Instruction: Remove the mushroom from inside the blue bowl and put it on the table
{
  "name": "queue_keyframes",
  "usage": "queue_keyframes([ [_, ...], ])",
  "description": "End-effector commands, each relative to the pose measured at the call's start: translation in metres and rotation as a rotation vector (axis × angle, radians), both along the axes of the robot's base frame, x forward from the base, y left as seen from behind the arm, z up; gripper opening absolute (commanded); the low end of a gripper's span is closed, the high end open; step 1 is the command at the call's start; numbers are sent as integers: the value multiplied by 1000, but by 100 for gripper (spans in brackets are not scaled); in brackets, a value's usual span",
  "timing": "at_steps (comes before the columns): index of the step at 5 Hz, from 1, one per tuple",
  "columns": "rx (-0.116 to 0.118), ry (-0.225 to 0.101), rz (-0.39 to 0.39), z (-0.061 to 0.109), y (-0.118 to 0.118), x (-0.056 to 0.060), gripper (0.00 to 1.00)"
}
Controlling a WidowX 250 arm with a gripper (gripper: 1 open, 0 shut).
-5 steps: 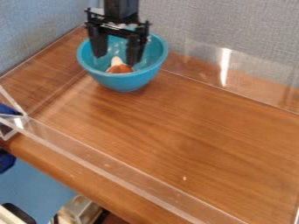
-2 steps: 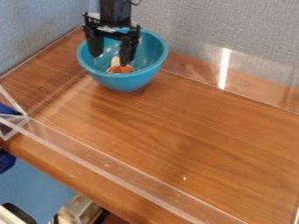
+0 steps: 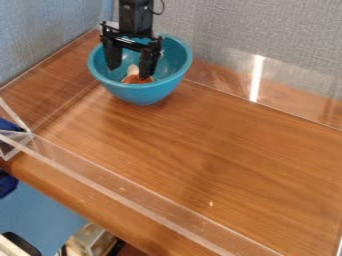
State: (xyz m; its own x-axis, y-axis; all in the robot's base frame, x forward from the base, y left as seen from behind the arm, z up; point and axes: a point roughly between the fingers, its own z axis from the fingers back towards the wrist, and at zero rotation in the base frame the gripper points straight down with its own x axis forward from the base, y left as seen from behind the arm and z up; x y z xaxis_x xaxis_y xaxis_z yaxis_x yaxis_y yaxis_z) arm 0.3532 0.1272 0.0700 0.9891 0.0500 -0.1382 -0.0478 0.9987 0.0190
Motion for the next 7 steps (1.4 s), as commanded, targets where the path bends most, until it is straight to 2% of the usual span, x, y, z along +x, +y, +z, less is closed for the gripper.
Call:
queue_keyframes([
  [1,24,-59,1,17,7,9,100],
  [2,23,-54,-5,13,6,11,100],
  [3,21,-51,-9,11,5,12,0],
  [4,21,-50,-16,11,4,13,0],
  [5,20,-48,-28,12,2,14,100],
  [6,18,-47,-36,13,0,15,0],
  [7,17,-46,-44,13,-2,16,0],
])
